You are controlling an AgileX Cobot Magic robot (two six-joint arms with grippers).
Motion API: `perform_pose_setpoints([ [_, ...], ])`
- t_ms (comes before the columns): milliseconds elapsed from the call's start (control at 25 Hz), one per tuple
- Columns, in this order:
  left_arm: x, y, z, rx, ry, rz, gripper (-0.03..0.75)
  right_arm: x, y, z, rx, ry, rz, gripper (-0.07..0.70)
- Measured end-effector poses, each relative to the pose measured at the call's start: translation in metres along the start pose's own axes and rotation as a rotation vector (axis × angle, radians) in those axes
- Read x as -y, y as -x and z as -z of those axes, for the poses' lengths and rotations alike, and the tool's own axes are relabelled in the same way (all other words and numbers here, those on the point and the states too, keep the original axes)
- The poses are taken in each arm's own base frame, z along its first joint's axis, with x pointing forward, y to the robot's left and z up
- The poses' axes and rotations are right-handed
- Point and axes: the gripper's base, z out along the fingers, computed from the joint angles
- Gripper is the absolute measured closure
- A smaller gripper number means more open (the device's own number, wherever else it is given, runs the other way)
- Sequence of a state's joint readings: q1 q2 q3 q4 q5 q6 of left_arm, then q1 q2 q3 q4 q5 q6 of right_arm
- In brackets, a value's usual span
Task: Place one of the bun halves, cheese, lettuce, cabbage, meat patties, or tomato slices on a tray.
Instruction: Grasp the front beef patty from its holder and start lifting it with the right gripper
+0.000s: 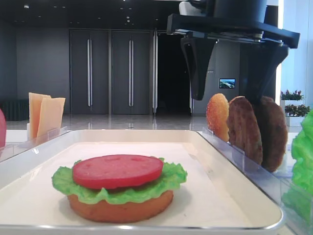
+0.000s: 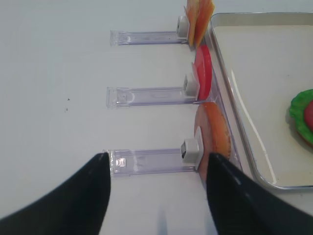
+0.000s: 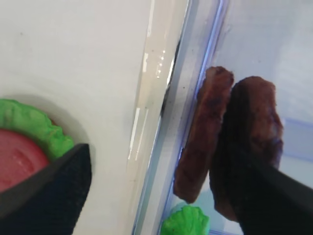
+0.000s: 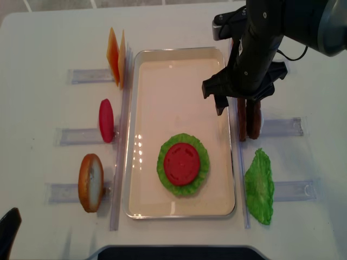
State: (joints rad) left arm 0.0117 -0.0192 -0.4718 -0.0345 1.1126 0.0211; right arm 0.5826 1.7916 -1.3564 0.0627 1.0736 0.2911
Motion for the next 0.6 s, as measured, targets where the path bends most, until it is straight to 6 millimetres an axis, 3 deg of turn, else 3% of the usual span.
perform_pose_setpoints([
  [320, 0.000, 0.000, 0.000, 0.000, 0.000, 0.000, 0.244, 0.001, 0.001, 0.000, 0.005, -0.007, 0.012, 0.074],
  [600, 0.000, 0.000, 0.000, 0.000, 0.000, 0.000, 0.244, 0.001, 0.001, -0.014, -0.054, -0.025, 0.014, 0.074],
])
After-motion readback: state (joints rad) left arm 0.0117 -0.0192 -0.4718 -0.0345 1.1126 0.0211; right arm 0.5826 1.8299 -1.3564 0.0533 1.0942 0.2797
